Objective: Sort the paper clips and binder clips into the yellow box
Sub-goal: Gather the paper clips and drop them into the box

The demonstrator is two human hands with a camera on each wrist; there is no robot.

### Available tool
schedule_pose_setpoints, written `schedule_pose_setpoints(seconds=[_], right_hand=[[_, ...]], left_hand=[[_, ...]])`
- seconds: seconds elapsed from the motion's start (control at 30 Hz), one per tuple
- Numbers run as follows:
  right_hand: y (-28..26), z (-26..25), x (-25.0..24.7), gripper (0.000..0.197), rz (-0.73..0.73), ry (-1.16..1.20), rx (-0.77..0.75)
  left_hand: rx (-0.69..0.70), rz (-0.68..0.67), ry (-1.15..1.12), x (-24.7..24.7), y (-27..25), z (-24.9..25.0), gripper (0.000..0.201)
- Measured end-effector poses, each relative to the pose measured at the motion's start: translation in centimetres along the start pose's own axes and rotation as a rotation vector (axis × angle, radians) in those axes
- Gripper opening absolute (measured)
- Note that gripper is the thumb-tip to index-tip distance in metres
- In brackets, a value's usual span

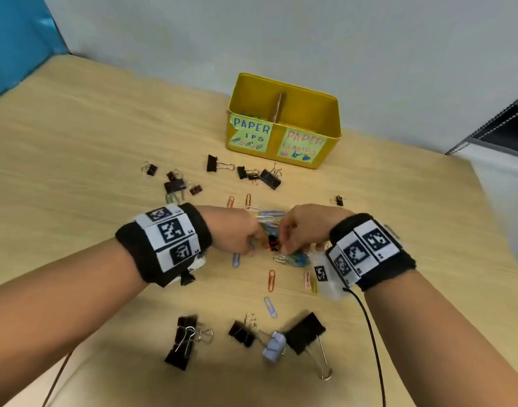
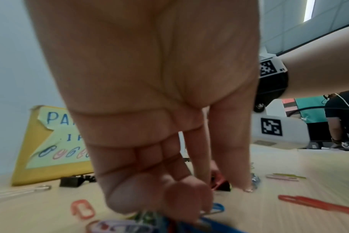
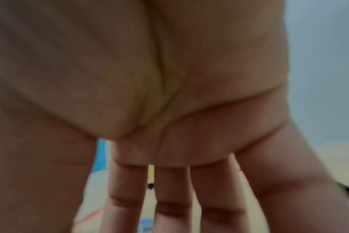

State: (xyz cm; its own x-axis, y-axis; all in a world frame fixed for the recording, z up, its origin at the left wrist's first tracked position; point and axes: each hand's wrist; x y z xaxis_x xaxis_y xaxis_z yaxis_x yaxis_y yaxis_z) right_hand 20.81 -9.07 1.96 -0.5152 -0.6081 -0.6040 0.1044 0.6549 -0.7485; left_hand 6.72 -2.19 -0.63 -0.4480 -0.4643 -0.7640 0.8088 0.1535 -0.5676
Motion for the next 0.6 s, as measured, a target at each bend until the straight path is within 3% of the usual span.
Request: schedule_pose_setpoints(seconds=[0.07,0.13,0.23,0.43,0.6], right_hand=[[0.1,-0.2,0.9,0.026,-0.019,-0.043,0.030],[0.2,-0.3,1.3,0.026,0.069,-0.100,0.023],[0.2,0.1,1.7,0.012,0.155,-0.067,0.013],[-0.2,1.1,1.4,0.002,0.235,0.077,0.045],[-0.3,1.3,1.5,0.004,0.387,0.110,0.064]], left_hand=[[-0.025,0.044,0.001,0.2,0.1,0.4,0.032],[-0.044,0.109,-0.044,0.2,0.0,0.5,0.033],[-0.060,0.163,-0.086,0.4,0.0,0.7,0.040],[-0.062,0.267,-0.184,0.7,-0.1,1.1,0.045],[-0.050,0.230,-0.089,1.4,0.1,1.5,0.046]])
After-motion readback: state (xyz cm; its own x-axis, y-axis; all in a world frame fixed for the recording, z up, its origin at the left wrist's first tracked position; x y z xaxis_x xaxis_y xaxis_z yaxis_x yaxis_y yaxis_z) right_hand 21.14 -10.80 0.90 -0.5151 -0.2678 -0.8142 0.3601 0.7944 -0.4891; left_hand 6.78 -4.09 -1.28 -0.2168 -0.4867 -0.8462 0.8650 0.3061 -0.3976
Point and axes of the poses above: each hand's wrist, its own y-axis towards the middle knuckle, its own x-axis out of the palm, z = x × y, and after that the axes turned 4 degrees about y, right-handed
